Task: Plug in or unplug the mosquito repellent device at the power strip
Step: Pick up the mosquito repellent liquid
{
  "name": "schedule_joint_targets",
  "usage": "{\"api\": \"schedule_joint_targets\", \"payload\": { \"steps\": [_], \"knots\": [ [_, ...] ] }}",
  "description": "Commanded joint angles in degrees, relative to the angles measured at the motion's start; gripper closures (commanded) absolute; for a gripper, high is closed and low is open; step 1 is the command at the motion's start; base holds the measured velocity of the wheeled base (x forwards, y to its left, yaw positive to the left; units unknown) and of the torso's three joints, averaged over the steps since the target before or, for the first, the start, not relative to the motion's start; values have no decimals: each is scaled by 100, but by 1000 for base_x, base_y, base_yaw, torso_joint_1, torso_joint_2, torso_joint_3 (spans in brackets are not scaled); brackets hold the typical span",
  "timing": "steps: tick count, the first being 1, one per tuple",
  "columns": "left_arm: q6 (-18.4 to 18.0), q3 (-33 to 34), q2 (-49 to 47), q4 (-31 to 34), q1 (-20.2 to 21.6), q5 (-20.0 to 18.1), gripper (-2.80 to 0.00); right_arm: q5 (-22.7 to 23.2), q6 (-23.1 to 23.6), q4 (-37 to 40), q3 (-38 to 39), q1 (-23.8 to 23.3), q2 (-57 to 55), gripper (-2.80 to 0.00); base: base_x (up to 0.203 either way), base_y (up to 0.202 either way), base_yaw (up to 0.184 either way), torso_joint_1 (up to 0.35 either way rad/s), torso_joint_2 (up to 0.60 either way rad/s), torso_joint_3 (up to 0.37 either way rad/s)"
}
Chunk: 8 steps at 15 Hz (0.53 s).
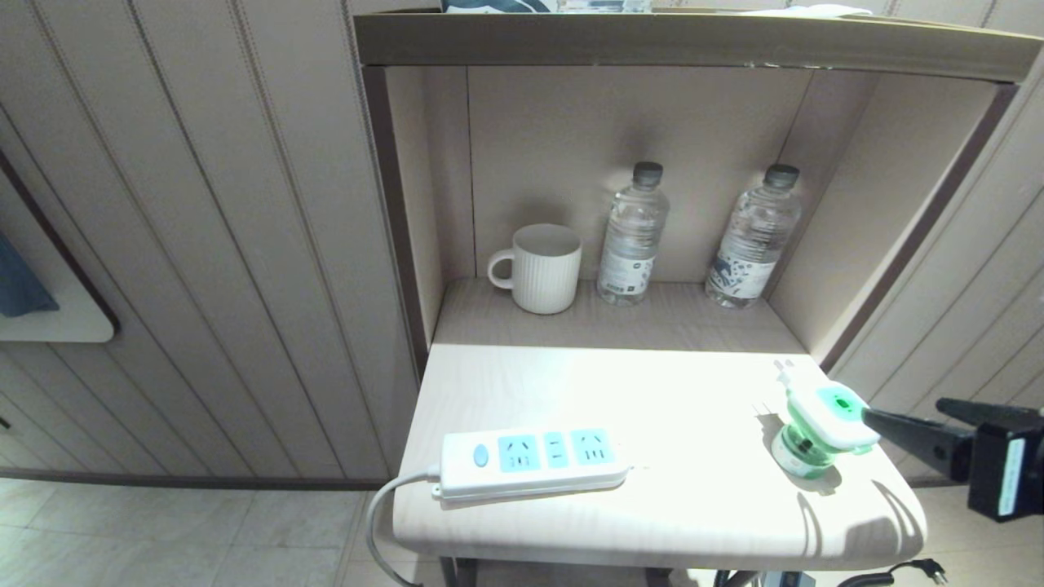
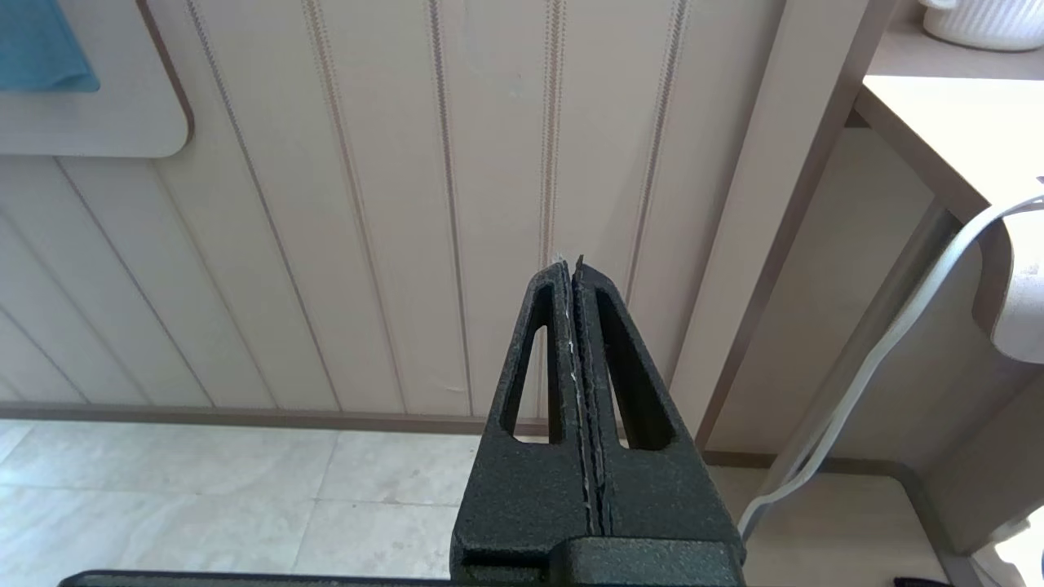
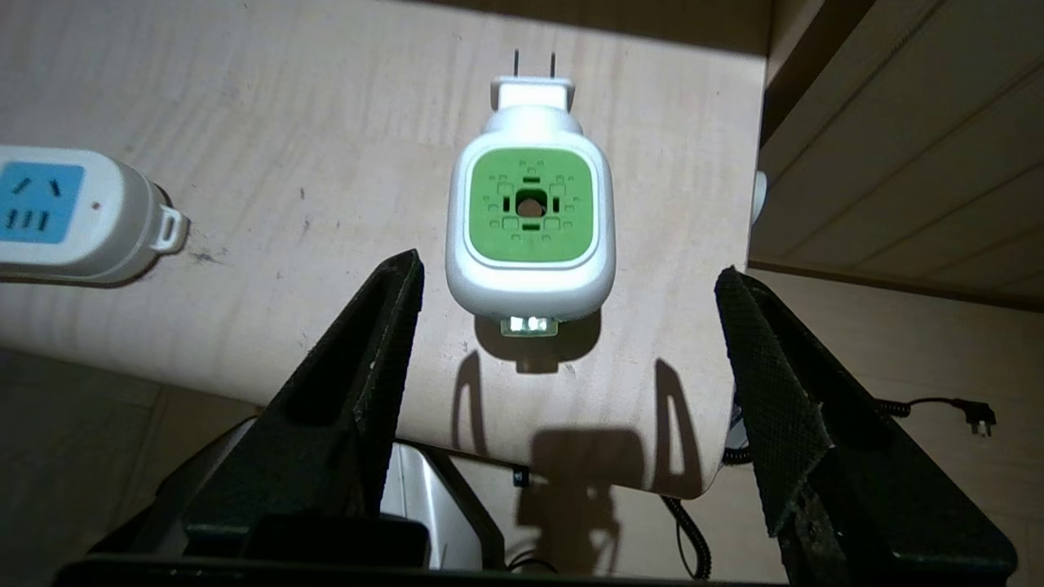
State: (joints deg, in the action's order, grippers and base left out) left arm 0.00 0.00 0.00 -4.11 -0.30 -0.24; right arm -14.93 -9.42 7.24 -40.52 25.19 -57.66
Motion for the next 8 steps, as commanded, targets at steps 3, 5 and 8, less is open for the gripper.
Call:
{"api": "schedule_joint_targets", "payload": {
  "steps": [3, 5, 8],
  "knots": [
    [0, 0, 0, -2, -5, -2, 0, -127, 160, -2092, 1181, 28, -222, -280, 0, 0, 0, 0, 0, 0],
    [0, 0, 0, -2, 4, -2, 0, -218, 356, -3268, 1642, 30, -208, -280, 0, 0, 0, 0, 0, 0],
    [0, 0, 0, -2, 4, -2, 0, -207, 414, -3496, 1996, 19, -258, -280, 0, 0, 0, 0, 0, 0]
  ]
}}
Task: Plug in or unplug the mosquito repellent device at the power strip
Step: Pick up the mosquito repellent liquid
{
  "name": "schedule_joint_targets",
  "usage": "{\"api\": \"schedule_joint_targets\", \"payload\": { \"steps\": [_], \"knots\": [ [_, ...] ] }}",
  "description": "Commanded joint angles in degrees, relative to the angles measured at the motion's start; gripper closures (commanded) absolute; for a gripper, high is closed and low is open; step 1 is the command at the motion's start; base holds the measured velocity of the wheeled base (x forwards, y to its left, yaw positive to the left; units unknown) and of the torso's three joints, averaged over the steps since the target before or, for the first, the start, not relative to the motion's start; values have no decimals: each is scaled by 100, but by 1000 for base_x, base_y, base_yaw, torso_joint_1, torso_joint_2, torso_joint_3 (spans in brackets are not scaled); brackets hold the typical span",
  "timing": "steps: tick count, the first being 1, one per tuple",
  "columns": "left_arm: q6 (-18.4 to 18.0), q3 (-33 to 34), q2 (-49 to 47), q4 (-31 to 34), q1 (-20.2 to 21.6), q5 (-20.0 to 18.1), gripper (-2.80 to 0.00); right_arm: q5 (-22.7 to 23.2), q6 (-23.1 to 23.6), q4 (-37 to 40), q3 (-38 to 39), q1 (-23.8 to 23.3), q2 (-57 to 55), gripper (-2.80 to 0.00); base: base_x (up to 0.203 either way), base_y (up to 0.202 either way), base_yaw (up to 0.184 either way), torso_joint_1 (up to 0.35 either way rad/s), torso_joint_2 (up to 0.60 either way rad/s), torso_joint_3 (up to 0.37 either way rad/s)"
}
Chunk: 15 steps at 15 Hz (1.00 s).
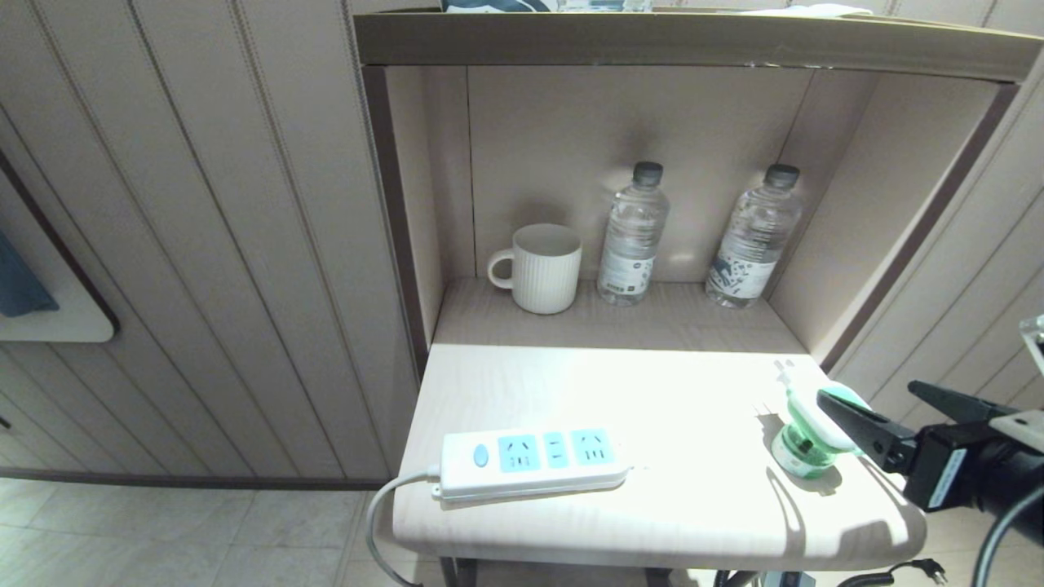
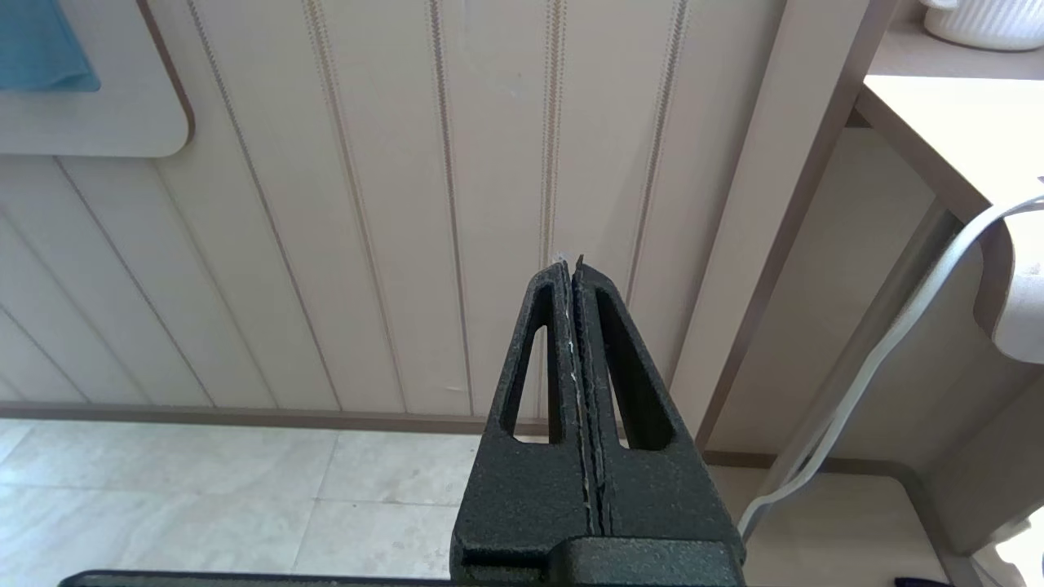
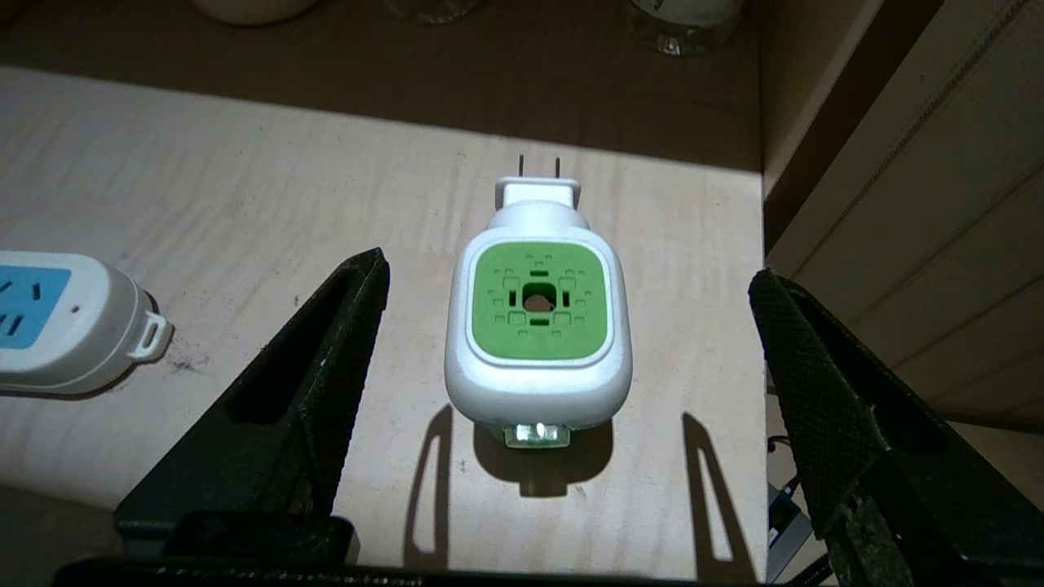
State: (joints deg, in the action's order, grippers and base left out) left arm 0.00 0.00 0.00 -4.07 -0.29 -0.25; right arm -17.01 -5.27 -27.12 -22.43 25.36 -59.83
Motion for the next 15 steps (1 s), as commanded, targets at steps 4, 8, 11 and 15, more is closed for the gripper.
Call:
{"api": "schedule_joint_targets", "payload": {
  "steps": [4, 8, 11, 15],
  "knots": [
    [0, 0, 0, -6, 2, -1, 0, 40, -32, -106, 409, 30, -209, -280, 0, 0, 0, 0, 0, 0],
    [0, 0, 0, -6, -6, -1, 0, 40, 105, -576, 661, 21, -547, -280, 0, 0, 0, 0, 0, 0],
    [0, 0, 0, -23, -5, -1, 0, 11, 119, -1555, 901, 14, -1106, -280, 0, 0, 0, 0, 0, 0],
    [0, 0, 0, -23, -2, -1, 0, -298, 148, -3801, 1420, 14, -2046, -280, 0, 0, 0, 0, 0, 0]
  ]
}}
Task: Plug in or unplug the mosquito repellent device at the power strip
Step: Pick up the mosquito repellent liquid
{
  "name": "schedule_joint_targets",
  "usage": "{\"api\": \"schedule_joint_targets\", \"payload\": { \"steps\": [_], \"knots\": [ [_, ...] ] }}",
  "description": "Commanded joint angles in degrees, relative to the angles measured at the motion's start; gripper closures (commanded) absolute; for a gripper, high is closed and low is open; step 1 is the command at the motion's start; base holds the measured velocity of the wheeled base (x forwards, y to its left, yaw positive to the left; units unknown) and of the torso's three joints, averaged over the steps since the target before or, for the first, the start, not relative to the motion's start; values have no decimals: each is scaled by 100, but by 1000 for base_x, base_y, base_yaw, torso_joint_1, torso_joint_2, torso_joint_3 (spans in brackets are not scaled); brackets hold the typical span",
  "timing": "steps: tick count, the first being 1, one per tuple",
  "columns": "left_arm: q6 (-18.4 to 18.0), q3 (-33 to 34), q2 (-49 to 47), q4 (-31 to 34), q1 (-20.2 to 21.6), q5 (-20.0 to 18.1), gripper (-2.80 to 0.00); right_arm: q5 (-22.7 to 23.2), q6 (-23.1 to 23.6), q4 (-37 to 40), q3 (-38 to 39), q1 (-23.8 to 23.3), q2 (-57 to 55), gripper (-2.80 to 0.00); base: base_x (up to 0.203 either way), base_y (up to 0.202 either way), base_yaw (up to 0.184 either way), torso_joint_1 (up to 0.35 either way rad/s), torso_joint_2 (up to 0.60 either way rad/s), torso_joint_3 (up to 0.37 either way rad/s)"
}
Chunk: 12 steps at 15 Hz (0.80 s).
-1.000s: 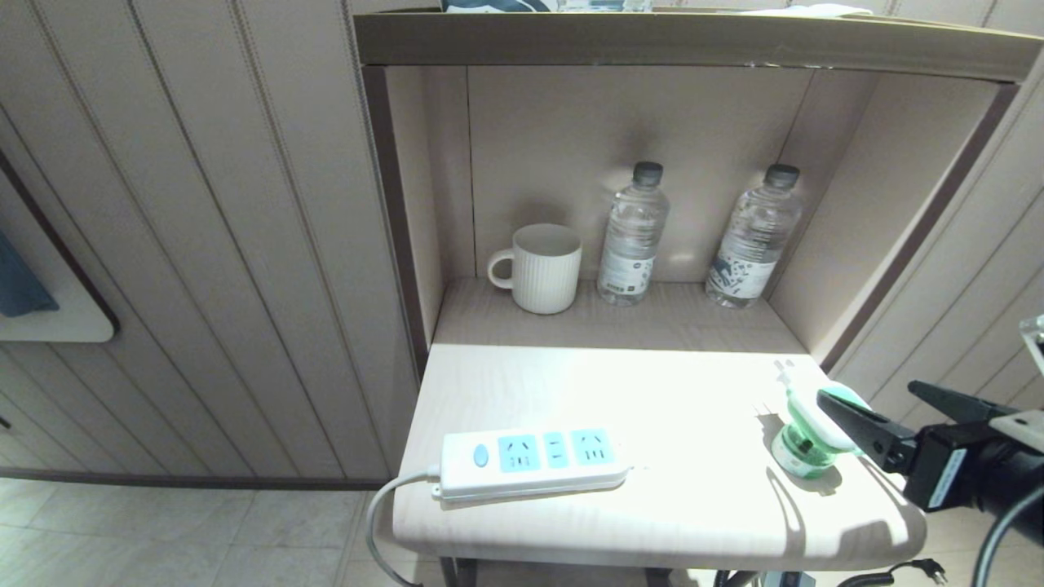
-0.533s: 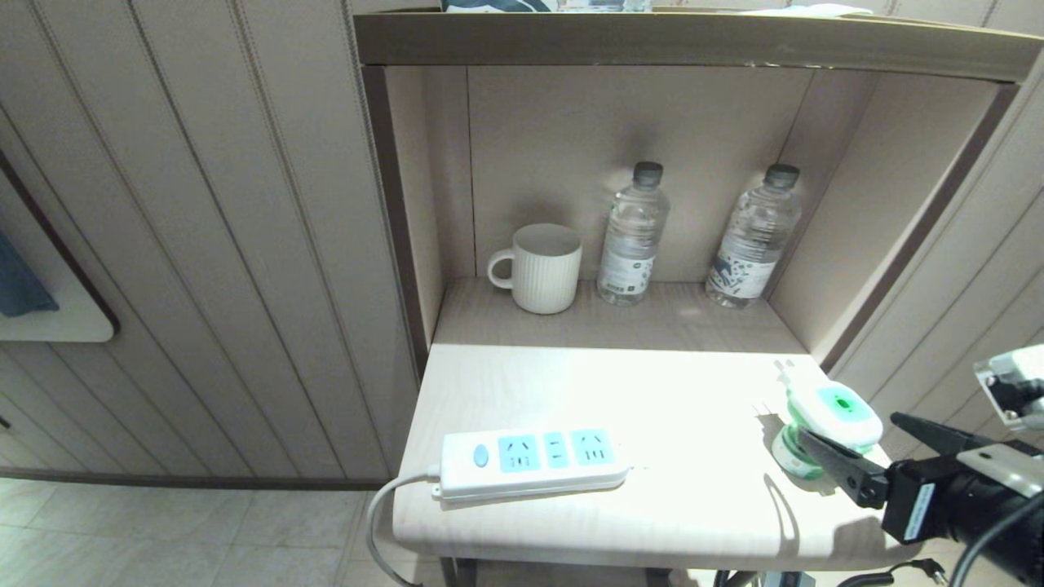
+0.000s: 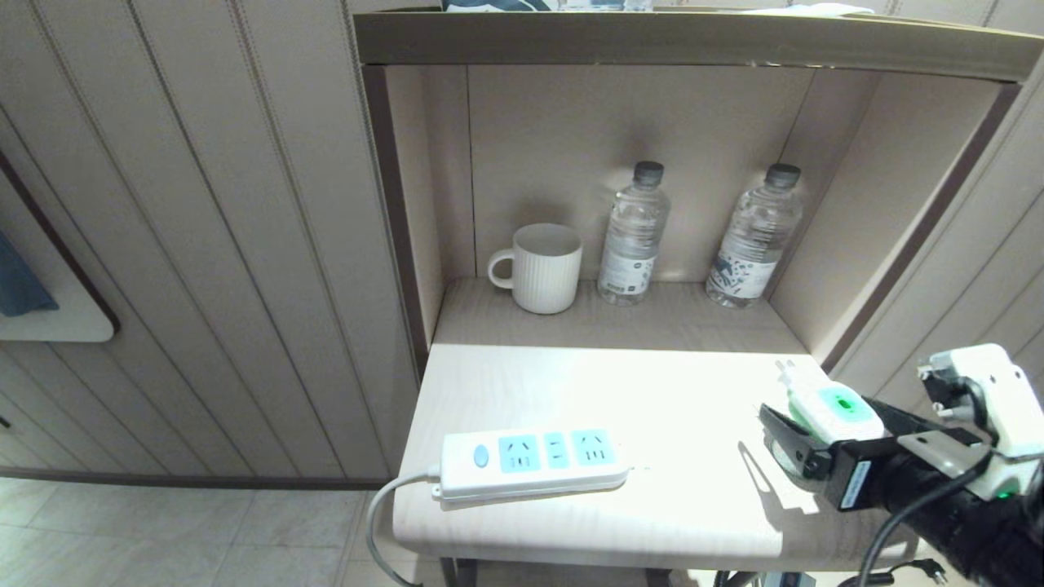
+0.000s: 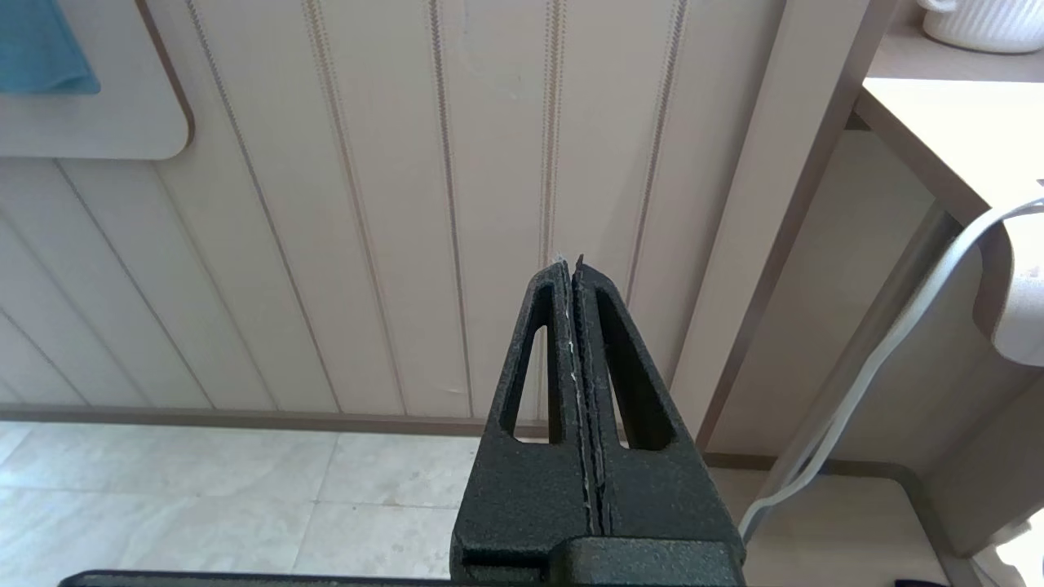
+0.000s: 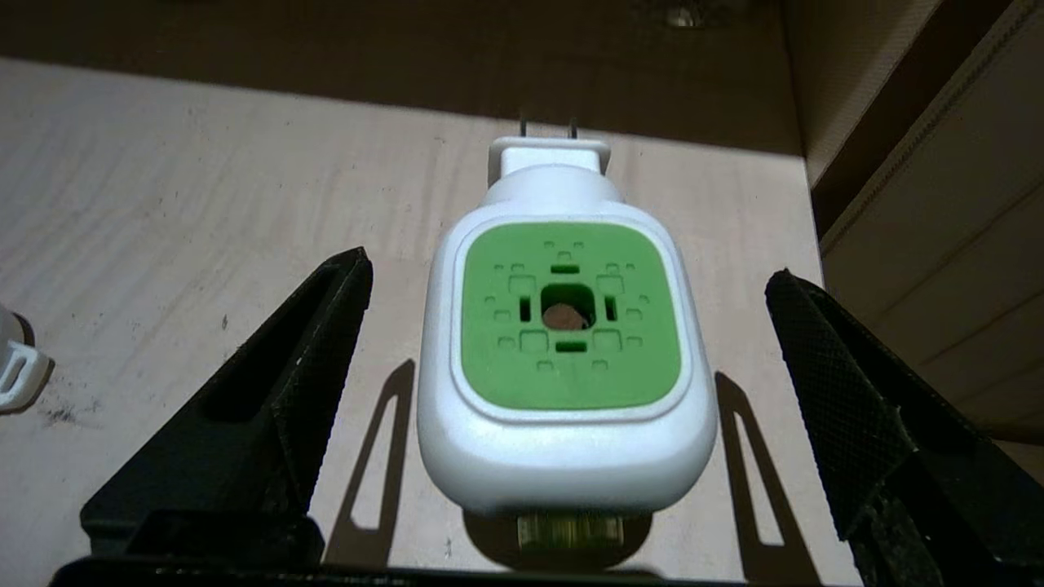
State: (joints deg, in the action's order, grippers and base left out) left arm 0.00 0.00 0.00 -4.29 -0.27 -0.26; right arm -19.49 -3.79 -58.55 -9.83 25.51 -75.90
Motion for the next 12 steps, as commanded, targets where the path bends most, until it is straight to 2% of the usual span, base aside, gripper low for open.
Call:
{"api": "schedule_joint_targets", "payload": {
  "steps": [1, 12],
  "knots": [
    [0, 0, 0, -2, 0, 0, 0, -55, 1, -658, 157, -20, -408, -280, 0, 0, 0, 0, 0, 0],
    [0, 0, 0, -2, 0, 0, 0, -37, -8, -658, 183, -55, -364, -280, 0, 0, 0, 0, 0, 0]
  ]
}}
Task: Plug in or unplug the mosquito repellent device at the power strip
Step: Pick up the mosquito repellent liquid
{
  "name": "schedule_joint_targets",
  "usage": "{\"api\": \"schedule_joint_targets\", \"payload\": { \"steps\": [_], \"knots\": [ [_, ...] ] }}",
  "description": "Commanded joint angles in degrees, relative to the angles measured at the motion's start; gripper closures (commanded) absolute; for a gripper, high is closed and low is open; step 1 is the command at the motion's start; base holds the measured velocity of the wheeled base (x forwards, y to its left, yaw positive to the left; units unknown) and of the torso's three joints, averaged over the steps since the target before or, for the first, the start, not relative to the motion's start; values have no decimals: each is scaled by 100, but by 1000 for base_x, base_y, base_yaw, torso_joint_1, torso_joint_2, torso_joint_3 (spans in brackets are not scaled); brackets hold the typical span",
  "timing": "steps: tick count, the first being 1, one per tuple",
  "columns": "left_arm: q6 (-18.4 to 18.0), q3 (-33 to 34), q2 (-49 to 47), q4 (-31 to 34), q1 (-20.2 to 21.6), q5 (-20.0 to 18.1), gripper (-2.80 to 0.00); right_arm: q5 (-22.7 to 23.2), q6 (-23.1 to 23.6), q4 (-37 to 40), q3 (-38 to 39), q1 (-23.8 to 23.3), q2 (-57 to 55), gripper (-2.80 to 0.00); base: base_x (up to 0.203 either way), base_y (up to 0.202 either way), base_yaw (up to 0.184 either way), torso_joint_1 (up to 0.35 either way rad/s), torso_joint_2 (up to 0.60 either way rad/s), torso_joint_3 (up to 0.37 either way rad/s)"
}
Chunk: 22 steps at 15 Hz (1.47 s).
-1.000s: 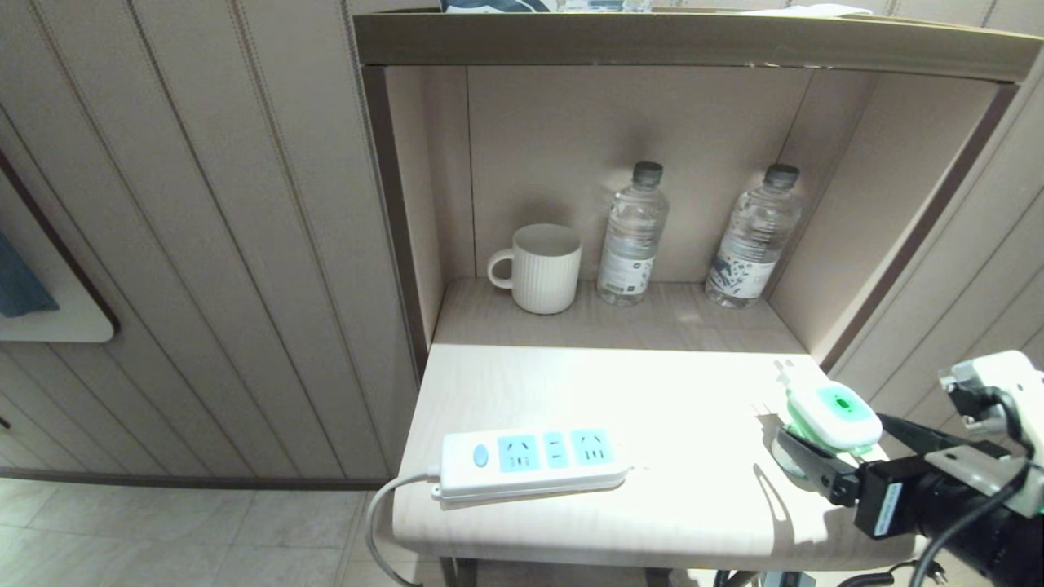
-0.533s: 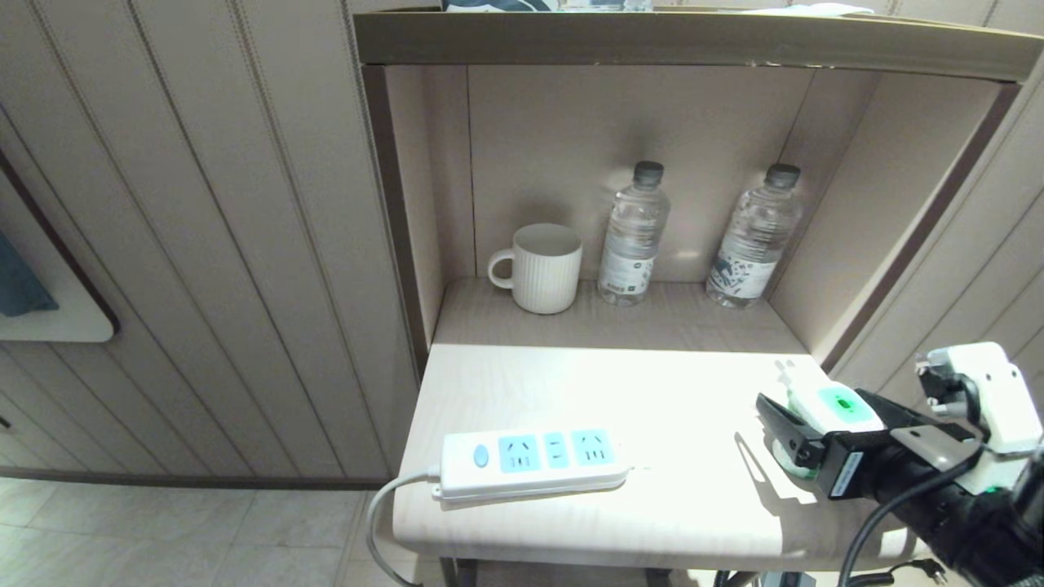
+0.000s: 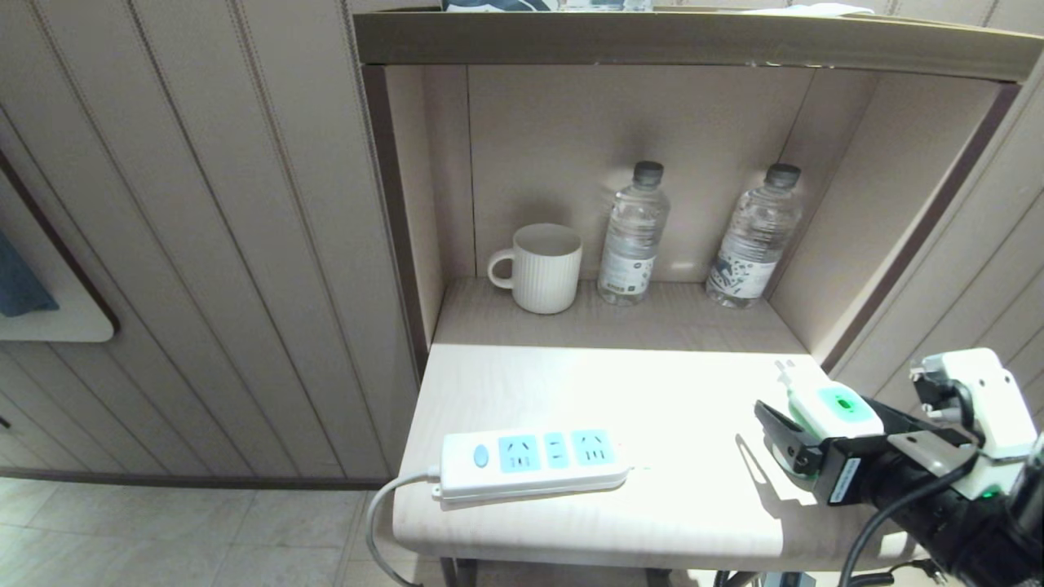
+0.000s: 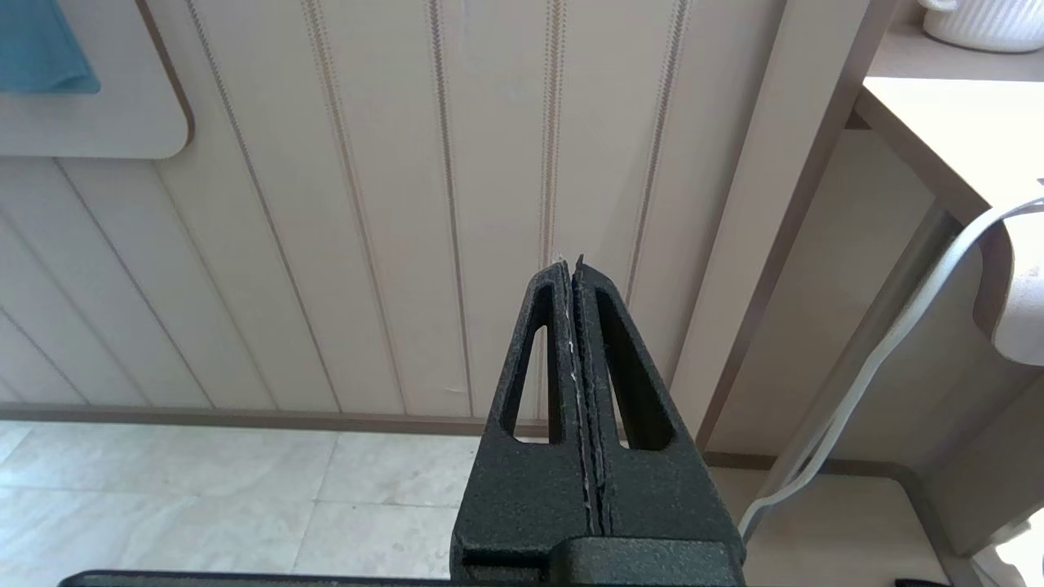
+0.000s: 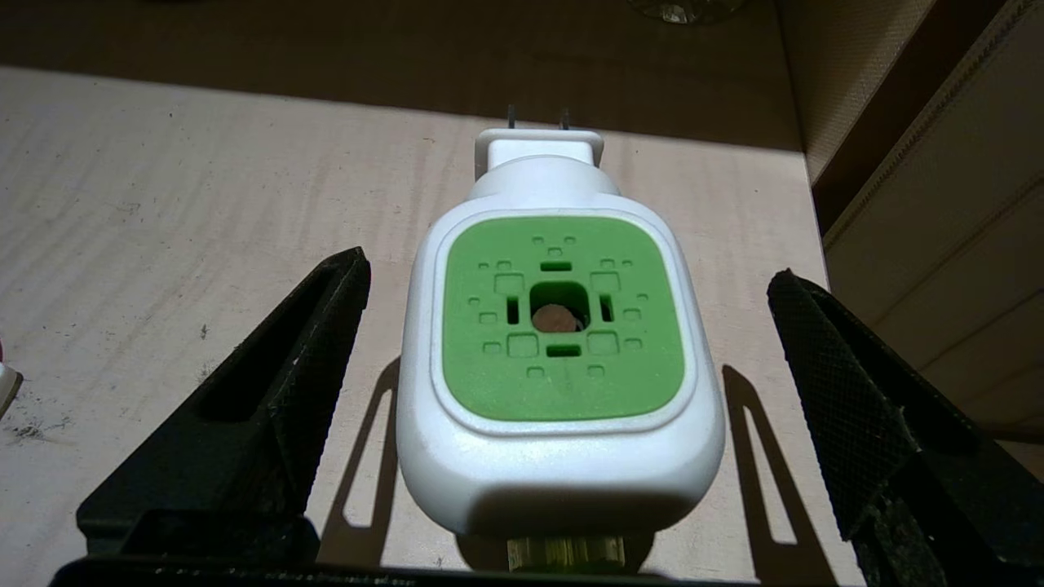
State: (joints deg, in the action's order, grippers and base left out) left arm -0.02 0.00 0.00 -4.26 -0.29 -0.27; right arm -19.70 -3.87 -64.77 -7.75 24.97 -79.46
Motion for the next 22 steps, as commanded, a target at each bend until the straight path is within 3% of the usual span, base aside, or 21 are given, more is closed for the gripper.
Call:
{"api": "schedule_joint_targets", "payload": {
  "steps": [1, 2, 12, 15, 18, 22],
  "knots": [
    [2, 0, 0, -5, 3, 0, 0, -25, -9, -36, -34, -1, -17, -280, 0, 0, 0, 0, 0, 0],
    [2, 0, 0, -5, -6, 0, 0, -25, -18, -45, -34, -1, -26, 0, 0, 0, 0, 0, 0, 0],
    [2, 0, 0, -5, -6, 0, 0, -8, -53, -45, -42, -1, -114, 0, 0, 0, 0, 0, 0, 0],
    [2, 0, 0, -5, -1, 0, 0, -169, -52, 346, -546, -13, 51, 0, 0, 0, 0, 0, 0, 0],
    [2, 0, 0, -5, -4, 0, 0, -368, -405, 2618, -1623, 34, 654, 0, 0, 0, 0, 0, 0, 0],
    [2, 0, 0, 13, 3, 0, 0, -173, -1124, 6645, -4123, 66, 982, 0, 0, 0, 0, 0, 0, 0]
  ]
}}
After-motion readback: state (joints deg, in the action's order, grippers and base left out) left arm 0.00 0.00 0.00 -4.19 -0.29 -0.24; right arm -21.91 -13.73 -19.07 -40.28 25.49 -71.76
